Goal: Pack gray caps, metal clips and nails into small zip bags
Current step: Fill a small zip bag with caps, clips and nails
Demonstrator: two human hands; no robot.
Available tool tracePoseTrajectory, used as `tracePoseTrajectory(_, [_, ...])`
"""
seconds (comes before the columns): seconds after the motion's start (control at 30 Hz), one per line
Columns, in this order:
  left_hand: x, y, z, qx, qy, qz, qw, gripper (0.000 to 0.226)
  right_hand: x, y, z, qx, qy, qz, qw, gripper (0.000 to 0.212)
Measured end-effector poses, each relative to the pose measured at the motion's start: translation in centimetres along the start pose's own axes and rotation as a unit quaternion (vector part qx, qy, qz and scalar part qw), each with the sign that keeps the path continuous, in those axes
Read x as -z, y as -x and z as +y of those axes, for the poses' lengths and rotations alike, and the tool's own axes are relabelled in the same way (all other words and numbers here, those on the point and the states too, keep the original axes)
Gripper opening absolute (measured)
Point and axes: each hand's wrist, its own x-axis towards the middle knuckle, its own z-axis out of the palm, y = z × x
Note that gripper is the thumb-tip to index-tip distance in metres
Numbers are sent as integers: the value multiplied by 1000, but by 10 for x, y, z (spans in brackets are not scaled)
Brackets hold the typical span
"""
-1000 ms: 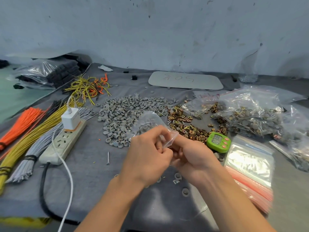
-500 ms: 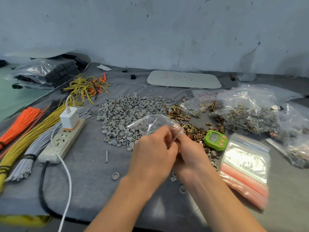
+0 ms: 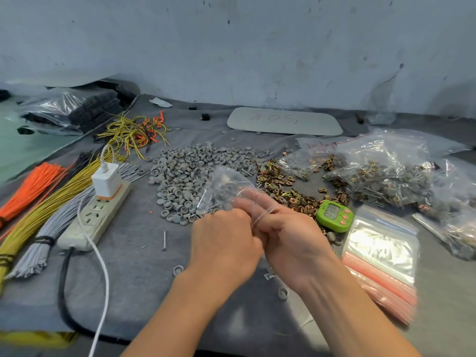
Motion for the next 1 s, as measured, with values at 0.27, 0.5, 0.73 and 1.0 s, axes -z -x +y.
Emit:
tracePoseTrajectory(0.27, [10, -1, -32, -165, 156, 76, 971, 95, 10, 5, -17, 7, 104, -31, 994, 53])
tracePoseTrajectory(0.5, [7, -1, -19, -225, 51, 80, 970, 71, 7, 13, -28, -55, 72, -147, 985, 24])
tracePoseTrajectory(0.73, [-5, -7, -45, -71, 88, 139, 984, 64, 28, 3, -29, 88, 426, 120, 892, 22])
tracePoseTrajectory(1.0, [-11, -10, -58, -34, 186, 17, 982, 89, 12, 2, 1, 40, 786, 21, 617, 23])
